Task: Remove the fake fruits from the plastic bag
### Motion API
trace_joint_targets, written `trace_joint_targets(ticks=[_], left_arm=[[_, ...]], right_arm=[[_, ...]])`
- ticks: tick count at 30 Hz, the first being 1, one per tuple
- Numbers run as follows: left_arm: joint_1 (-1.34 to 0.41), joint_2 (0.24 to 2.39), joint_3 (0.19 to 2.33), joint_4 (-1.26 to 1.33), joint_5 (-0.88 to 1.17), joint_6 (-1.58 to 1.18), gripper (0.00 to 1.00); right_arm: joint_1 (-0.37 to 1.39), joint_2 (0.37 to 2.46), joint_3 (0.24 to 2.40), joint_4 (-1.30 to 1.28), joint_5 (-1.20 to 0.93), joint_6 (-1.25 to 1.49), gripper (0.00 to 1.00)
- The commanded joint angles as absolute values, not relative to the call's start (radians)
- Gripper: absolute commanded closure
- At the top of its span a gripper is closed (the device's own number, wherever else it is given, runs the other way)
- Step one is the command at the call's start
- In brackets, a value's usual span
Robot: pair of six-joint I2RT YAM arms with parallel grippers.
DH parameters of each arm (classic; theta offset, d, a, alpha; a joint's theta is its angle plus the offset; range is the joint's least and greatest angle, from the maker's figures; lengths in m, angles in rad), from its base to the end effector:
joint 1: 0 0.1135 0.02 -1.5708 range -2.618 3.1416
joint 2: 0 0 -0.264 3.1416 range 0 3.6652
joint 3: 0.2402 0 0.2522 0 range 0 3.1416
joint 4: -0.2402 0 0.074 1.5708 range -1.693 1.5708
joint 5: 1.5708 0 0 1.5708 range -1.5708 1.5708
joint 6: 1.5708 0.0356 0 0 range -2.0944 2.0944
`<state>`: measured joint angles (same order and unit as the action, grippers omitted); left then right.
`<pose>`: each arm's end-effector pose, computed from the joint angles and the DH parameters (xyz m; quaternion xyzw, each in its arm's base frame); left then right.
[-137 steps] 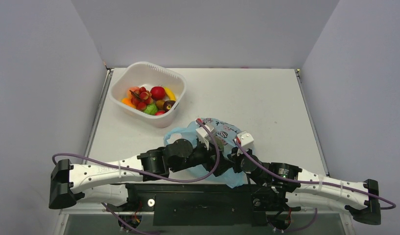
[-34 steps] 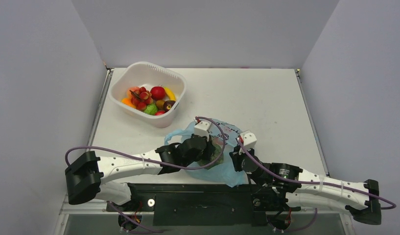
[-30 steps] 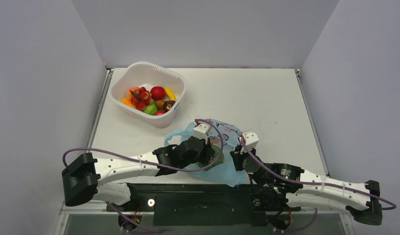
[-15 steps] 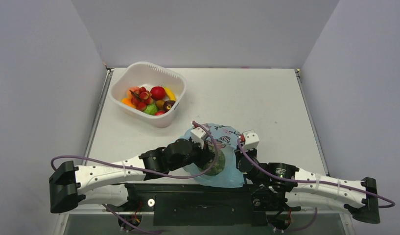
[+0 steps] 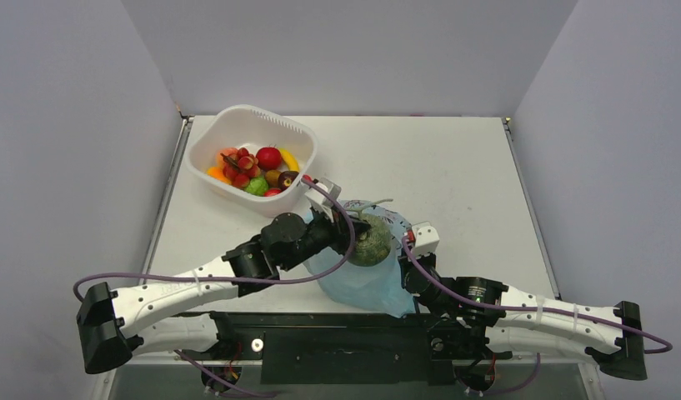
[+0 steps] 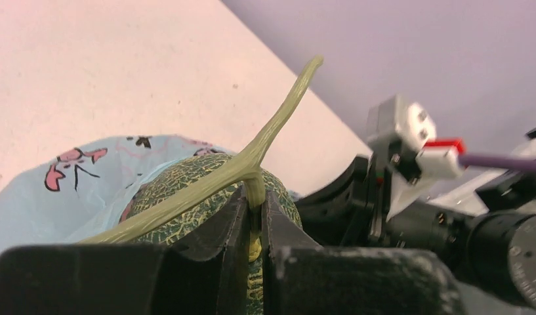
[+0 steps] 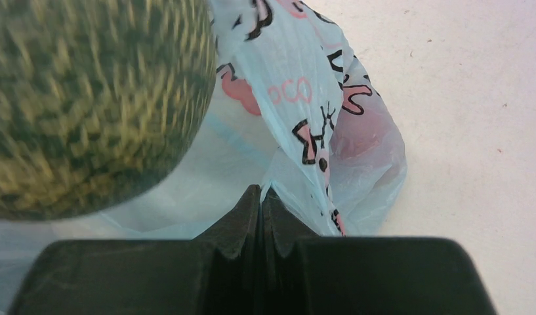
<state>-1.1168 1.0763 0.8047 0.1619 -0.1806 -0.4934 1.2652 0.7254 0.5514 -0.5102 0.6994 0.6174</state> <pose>0.1176 -0.2265 0.3260 0.1702 0.7245 -0.4325 0.5090 0.0678 0.1386 0.2413 -0.1308 0.8513 0.1435 0.4874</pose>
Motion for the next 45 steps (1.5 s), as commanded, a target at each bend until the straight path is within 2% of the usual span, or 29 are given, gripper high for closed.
trace_joint_targets(ticks=[1, 4, 10, 14, 16, 21, 24, 29, 38, 45], left_arm=[[-1.022, 1.085, 0.943, 0.309, -0.077, -0.516, 1.0], [-0.929, 1.098, 0.987, 0.375, 0.06, -0.578, 1.0], [-0.634, 1.189, 1.082, 0.657, 0.503, -0.902, 1.0], [-0.519, 1.262, 1.193, 0.744, 0.647, -1.058, 1.0], [-0.458, 1.263, 1.232, 0.667, 0.64, -1.022, 1.0], [-0.295, 1.274, 1.302, 0.288, 0.54, -0.854, 1.0], [-0.248, 1.271, 1.289, 0.09, 0.319, -0.644, 1.0], [-0.232, 1.28, 1.128, 0.157, 0.041, -0.458, 1.0], [-0.151, 1.481, 1.16, 0.153, 0.091, -0.482, 1.0], [-0.128, 1.643, 1.264, 0.003, 0.139, -0.519, 1.0]], right_arm=[[1.276, 0.719, 0.581, -0.485, 0.703, 0.611, 1.0], [1.276, 0.723, 0.583, -0.484, 0.704, 0.61, 1.0], [1.278, 0.725, 0.583, -0.484, 0.702, 0.61, 1.0], [1.277, 0.735, 0.585, -0.482, 0.702, 0.609, 1.0], [1.279, 0.741, 0.586, -0.484, 0.702, 0.608, 1.0], [1.28, 0.755, 0.591, -0.485, 0.705, 0.607, 1.0], [1.283, 0.769, 0.596, -0.485, 0.705, 0.607, 1.0], [1.286, 0.801, 0.603, -0.488, 0.702, 0.605, 1.0], [1.29, 0.898, 0.637, -0.503, 0.719, 0.607, 1.0], [1.294, 0.898, 0.64, -0.511, 0.709, 0.607, 1.0]])
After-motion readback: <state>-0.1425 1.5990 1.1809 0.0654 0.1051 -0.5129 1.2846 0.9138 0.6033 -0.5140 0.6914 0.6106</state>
